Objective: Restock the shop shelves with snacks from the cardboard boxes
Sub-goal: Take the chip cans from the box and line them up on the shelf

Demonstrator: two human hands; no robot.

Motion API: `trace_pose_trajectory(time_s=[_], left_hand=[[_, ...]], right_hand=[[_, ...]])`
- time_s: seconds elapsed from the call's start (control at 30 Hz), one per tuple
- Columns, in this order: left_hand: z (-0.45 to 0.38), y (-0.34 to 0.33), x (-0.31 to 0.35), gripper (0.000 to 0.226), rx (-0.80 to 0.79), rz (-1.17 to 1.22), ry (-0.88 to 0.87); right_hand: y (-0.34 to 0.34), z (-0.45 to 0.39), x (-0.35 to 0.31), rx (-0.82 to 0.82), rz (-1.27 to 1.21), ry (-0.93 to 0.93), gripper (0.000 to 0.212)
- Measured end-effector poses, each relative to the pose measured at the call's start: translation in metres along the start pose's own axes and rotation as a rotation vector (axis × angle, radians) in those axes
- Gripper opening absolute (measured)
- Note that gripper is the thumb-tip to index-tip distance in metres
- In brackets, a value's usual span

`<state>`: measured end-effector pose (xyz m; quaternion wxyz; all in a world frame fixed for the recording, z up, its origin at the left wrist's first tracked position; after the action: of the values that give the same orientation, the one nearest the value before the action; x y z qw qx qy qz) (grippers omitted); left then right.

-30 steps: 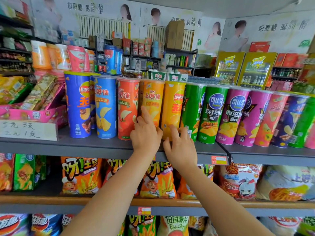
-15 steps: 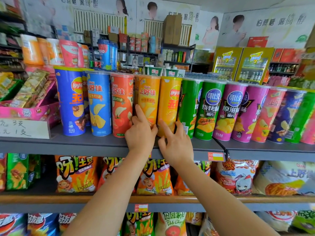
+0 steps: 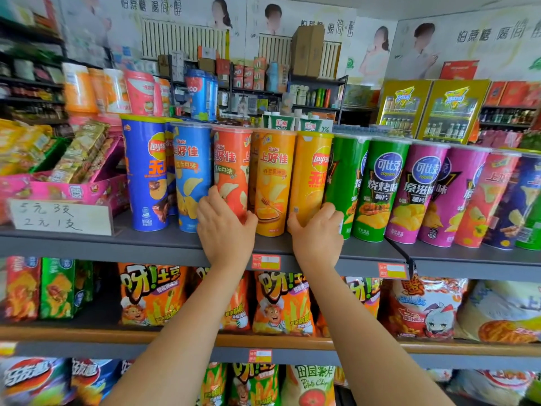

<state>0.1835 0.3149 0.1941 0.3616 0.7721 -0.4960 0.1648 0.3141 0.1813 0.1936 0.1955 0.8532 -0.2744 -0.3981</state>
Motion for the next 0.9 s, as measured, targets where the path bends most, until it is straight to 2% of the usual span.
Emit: trace_pose_trajectory(time_s=[0.23,0.37,0.5,0.57,0.67,0.77,0.9], left_hand=[[0.000,-0.004,-0.001,0.071,-0.073,0.009,0.005],[0.000,-0.003,0.000,0.069,-0.052,0.030,-0.005],[-0.003,0.020,-0.020,0.068,0.109,0.055,-0.052],[-0.015,0.032,-0.045,0.071,0.136,0.056,0.007],[-0.035,0.036,-0.072,0.077,-0.007,0.066,0.103],[-0.036,0.034,-0.073,0.074,-0.086,0.023,0.013],[-0.039,0.031,-0.074,0.091,-0.127,0.007,0.019]], right_hand=[[-0.002,0.001,0.002,0.003,0.082,0.010,0.063],[0.002,0.004,-0.003,0.066,0.048,0.027,0.061],[0.006,0.012,-0.010,0.195,-0.054,0.242,0.046],[0.004,0.019,-0.018,0.214,-0.095,0.389,0.037],[-0.003,0.037,-0.047,0.223,-0.127,0.579,0.029],[-0.015,0.060,-0.087,0.179,-0.119,0.725,0.029],[-0.036,0.075,-0.117,0.119,-0.018,0.770,0.040]])
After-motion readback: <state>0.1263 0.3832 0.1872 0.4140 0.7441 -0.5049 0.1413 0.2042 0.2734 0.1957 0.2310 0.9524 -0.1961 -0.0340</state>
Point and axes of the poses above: each hand's wrist, its own z-axis away from the middle knuckle, its own y-axis out of the back of the hand, x = y × z, the point moved 5 cm from there along -z, towards the middle knuckle
